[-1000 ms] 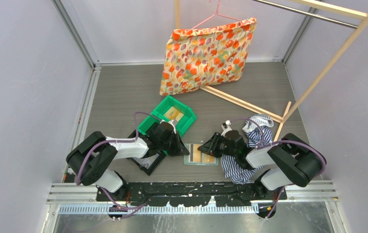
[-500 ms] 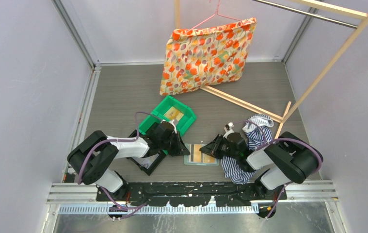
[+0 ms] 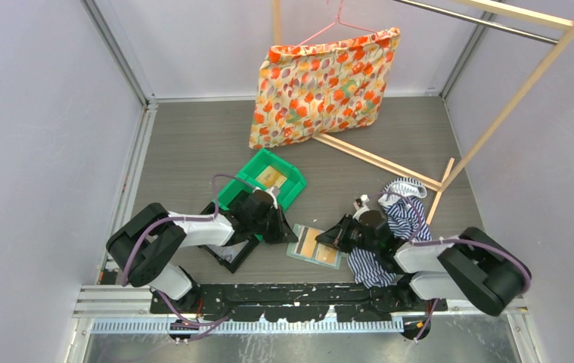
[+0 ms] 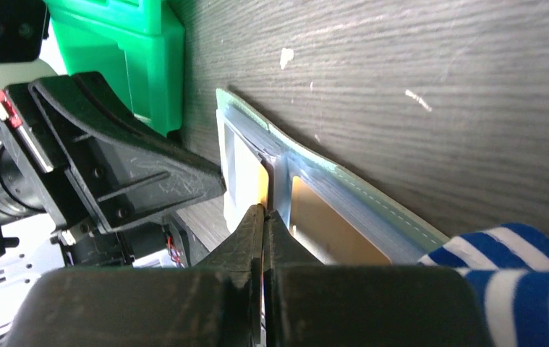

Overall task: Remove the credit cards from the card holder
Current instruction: Remove the credit card from the card holder, then place the credit card in the storage box.

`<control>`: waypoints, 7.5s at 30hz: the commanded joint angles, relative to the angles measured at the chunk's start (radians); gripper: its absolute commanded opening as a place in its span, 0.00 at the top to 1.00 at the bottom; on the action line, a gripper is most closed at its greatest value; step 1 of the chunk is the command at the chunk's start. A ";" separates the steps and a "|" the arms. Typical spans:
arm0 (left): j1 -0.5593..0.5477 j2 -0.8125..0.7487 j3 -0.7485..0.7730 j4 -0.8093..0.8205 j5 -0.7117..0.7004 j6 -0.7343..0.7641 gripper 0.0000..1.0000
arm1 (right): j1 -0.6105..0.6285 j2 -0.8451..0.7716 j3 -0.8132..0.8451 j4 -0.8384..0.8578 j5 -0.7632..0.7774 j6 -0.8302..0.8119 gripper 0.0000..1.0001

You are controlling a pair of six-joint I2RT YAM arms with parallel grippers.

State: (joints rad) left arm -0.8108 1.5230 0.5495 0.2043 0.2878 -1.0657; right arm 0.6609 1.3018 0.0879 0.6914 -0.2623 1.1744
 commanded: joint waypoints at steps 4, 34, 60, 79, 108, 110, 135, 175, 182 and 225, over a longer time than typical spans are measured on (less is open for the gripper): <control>-0.007 -0.003 -0.003 -0.007 -0.021 0.000 0.99 | 0.012 -0.194 0.017 -0.274 0.011 -0.066 0.99; -0.104 -0.046 -0.052 -0.063 -0.069 -0.032 1.00 | 0.015 -0.180 -0.023 -0.216 -0.005 0.007 0.66; -0.122 0.001 -0.036 -0.058 -0.074 -0.036 0.99 | 0.013 -0.304 -0.132 -0.196 0.060 0.056 0.99; -0.119 -0.101 -0.056 -0.169 -0.150 -0.024 0.99 | 0.011 -0.474 -0.111 -0.457 0.072 -0.008 0.99; -0.110 -0.211 0.043 -0.362 -0.204 0.046 0.99 | 0.008 -1.019 -0.042 -1.086 0.101 -0.026 0.99; -0.108 -0.239 0.071 -0.401 -0.207 0.052 0.99 | 0.009 -0.999 -0.026 -1.080 0.101 -0.044 0.99; -0.018 -0.433 -0.040 -0.004 0.066 -0.119 0.36 | 0.007 -0.828 0.087 -0.605 -0.040 0.016 0.99; 0.022 -0.415 0.097 -0.180 0.062 0.013 1.00 | 0.007 -0.615 0.093 -0.424 -0.074 0.033 0.34; 0.029 -0.235 0.684 -0.897 -0.254 0.505 0.99 | -0.003 -0.763 0.190 -0.808 0.083 -0.097 0.15; 0.024 0.473 1.295 -1.227 -0.736 1.041 0.55 | -0.012 -0.928 0.273 -1.196 0.226 -0.156 0.07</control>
State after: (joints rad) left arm -0.7868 2.1162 1.8141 -0.9627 -0.5125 0.0395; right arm 0.6514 0.3592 0.2966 -0.5011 -0.0673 1.0595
